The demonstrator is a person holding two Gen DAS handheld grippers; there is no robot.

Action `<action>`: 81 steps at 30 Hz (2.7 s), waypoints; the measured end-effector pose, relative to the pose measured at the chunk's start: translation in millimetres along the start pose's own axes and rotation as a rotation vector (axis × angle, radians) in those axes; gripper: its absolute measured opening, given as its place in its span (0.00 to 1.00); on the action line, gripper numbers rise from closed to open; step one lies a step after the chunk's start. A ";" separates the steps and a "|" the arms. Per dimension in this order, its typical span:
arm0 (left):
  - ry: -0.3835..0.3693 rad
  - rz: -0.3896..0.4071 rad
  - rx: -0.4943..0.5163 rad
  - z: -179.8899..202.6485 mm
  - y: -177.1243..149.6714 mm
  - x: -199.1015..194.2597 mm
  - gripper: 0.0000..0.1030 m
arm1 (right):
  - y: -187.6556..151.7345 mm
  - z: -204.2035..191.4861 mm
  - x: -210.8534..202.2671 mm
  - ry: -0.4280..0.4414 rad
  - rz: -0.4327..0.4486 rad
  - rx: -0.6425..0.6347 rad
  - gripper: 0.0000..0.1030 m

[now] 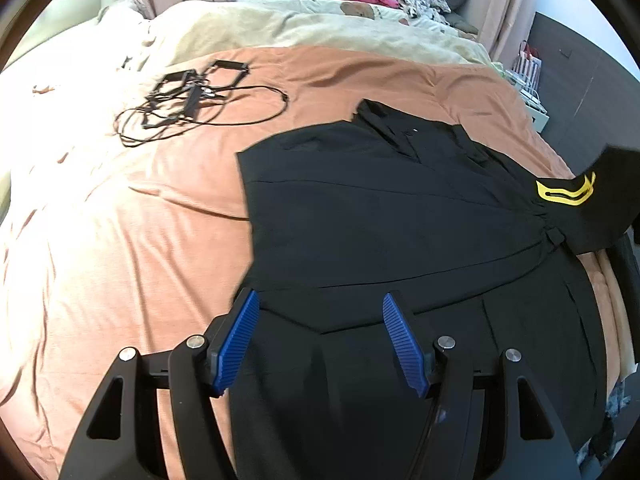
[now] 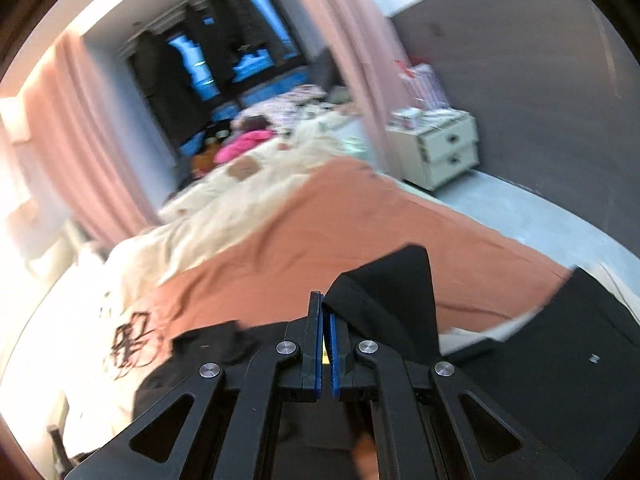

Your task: Fold large clothes

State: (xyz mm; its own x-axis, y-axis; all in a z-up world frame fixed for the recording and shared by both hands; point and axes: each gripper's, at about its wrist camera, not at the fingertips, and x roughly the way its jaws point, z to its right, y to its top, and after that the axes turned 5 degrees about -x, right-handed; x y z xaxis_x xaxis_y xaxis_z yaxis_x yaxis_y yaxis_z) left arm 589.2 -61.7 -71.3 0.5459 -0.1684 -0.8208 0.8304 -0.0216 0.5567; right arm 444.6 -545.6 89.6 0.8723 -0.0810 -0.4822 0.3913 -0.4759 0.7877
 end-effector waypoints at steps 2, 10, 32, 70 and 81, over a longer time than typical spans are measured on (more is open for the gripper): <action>0.000 0.009 -0.014 -11.9 -0.9 -6.7 0.63 | 3.8 -30.5 3.1 0.031 -0.002 -0.026 0.04; 0.013 0.033 -0.071 -59.8 -3.7 -24.4 0.63 | -6.6 -144.0 25.5 0.148 -0.040 -0.123 0.04; 0.050 -0.004 -0.171 -154.2 -37.4 -25.1 0.63 | -209.4 -304.2 178.8 0.273 -0.454 -0.213 0.35; -0.201 -0.121 0.318 238.7 -17.4 80.4 0.63 | -235.4 -7.8 88.7 0.102 -0.468 -0.074 0.56; -0.040 -0.183 0.413 281.1 -42.2 134.1 0.63 | -244.0 7.5 83.9 0.110 -0.493 -0.066 0.56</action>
State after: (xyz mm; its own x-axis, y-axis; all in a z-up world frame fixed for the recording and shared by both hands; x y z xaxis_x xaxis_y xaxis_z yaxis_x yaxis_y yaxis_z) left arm 596.0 -360.4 -168.9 0.3829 -0.1628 -0.9093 0.7943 -0.4446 0.4141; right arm 420.1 -442.8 -145.9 0.6033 0.2343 -0.7623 0.7790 -0.3779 0.5004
